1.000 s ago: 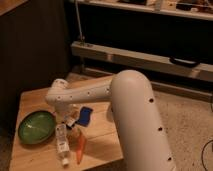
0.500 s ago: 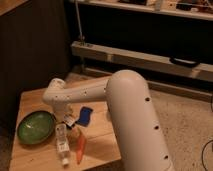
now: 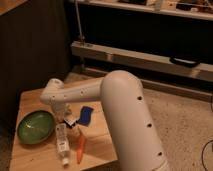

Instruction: Place the eraser on the white sponge

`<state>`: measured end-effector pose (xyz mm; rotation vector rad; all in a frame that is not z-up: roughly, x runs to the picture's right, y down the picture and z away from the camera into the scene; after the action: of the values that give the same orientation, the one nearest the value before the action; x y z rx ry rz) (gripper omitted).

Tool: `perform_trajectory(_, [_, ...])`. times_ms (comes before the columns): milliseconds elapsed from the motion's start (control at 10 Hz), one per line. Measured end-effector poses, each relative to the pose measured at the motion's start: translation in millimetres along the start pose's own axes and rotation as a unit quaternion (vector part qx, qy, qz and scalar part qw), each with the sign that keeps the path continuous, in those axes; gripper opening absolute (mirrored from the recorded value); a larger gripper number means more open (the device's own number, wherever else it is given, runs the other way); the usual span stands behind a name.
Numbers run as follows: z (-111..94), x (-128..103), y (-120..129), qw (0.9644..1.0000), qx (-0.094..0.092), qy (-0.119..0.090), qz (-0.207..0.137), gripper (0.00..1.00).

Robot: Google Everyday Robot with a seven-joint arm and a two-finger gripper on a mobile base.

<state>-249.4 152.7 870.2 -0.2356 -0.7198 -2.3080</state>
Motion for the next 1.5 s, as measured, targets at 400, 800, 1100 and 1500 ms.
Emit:
perform_trajectory(400, [-12, -4, 5, 0.9998, 0.006, 0.017, 0.012, 0.21])
perform_trajectory(800, [-93, -24, 41, 0.995, 0.019, 0.074, 0.065, 0.21])
perform_trajectory(1100, [-167, -39, 85, 0.9869, 0.036, 0.108, 0.115, 0.21])
perform_trajectory(1500, [-221, -55, 141, 0.9778, 0.058, 0.117, 0.164, 0.21])
